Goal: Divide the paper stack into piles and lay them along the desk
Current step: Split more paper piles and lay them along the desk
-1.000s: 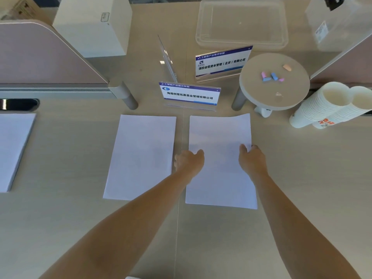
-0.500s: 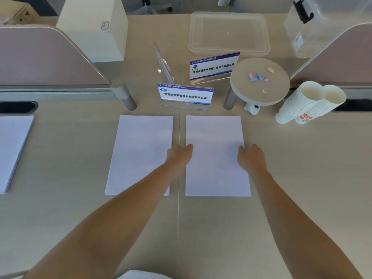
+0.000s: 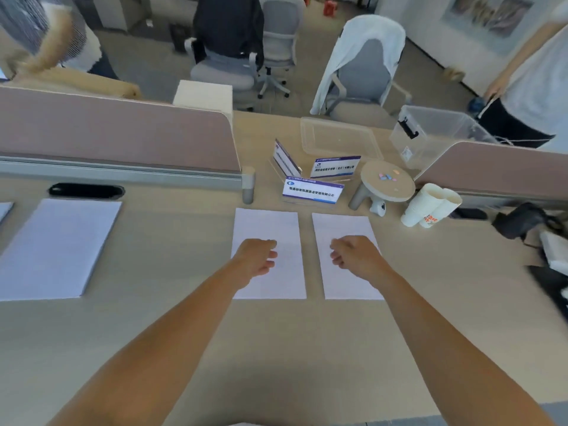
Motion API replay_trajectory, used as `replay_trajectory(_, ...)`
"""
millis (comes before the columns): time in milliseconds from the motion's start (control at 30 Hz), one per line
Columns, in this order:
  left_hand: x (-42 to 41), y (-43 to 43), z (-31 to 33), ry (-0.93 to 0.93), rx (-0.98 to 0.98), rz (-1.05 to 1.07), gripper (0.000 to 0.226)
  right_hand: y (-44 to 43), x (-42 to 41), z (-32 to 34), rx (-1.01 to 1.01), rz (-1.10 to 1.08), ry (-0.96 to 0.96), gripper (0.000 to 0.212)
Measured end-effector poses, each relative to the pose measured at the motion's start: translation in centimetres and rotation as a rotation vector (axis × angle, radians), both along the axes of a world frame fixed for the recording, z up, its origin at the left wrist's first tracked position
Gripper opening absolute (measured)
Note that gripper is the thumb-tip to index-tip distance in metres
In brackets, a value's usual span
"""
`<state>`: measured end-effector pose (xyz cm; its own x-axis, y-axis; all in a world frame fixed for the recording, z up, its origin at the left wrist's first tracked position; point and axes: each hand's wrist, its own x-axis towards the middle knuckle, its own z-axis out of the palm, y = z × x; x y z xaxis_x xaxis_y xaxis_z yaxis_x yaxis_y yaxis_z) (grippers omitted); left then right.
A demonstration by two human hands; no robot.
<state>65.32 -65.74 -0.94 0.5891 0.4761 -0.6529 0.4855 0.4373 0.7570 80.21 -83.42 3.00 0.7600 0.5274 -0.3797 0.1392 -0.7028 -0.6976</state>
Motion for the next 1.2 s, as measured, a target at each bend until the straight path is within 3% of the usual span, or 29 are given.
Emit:
replay_trajectory(200,-12.3,7.1,1.1,-0.062,0.008,0.129,0.009,9.9,-12.9,2.9,0.203,0.082,0.144,0.029)
replay_trajectory(333,-20.7,12.1,2.1,-0.082,0.049,0.26,0.003,16.3,-20.1,2.8,0.221,0.215,0.182,0.03)
replay_trajectory(533,-32.1,18.3,4.1,0.023,0.168,0.474,0.025,25.6,-27.5,2.4,0.24,0.435,0.252,0.028)
replay_trajectory(700,-40.6,21.1,4.2,0.144,0.274,0.691,0.03,33.6,-32.6,1.4,0.269,0.569,0.367,0.021)
replay_trajectory(967,-51.8,26.9,4.2,0.211,0.343,0.843,0.02,42.0,-41.7,1.1,0.245,0.665,0.522,0.022)
replay_trajectory(1200,-60.1,38.2,0.5,0.182,0.362,0.828,0.016,52.2,-50.8,0.1,0.226,0.538,0.697,0.018)
